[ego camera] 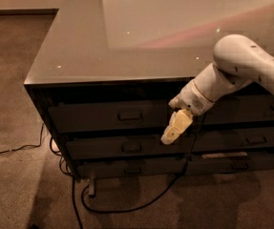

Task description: Open top drawer

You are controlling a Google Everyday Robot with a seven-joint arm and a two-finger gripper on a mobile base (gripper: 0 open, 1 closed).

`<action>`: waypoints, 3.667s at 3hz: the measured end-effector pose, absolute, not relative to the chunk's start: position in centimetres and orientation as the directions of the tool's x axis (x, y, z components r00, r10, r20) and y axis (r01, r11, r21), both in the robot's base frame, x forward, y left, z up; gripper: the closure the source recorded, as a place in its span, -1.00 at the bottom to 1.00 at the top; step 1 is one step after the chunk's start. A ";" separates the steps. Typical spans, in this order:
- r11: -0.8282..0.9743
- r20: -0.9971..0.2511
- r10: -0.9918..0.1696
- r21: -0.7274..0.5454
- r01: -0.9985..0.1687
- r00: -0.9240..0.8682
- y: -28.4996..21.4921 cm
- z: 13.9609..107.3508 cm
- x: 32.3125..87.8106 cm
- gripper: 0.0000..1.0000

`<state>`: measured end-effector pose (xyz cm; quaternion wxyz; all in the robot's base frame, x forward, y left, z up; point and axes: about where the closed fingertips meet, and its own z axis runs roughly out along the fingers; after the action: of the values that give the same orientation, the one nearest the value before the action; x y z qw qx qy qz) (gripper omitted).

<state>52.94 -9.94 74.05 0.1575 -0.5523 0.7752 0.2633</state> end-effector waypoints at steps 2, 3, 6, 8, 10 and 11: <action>0.303 -0.622 -0.712 0.147 -0.942 -0.326 -6.8 76.3 53.4 -1.00; 0.304 -0.625 -0.710 0.143 -0.942 -0.325 -6.7 76.3 53.5 -1.00; 0.392 -0.523 -0.776 0.037 -0.919 -0.352 -3.0 74.1 56.6 -1.00; 0.515 -0.461 -0.757 0.015 -0.857 -0.463 -4.0 69.5 59.4 -1.00; 0.573 -0.462 -0.738 -0.045 -0.818 -0.492 -4.7 69.0 61.9 -1.00; 0.573 -0.462 -0.738 -0.045 -0.818 -0.492 -4.7 69.0 61.9 -1.00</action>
Offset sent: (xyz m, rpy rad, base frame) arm 0.0120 0.0613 0.0354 0.1111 -0.1722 -0.0784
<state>61.95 -4.72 69.01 0.2212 -0.4530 0.8589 0.0903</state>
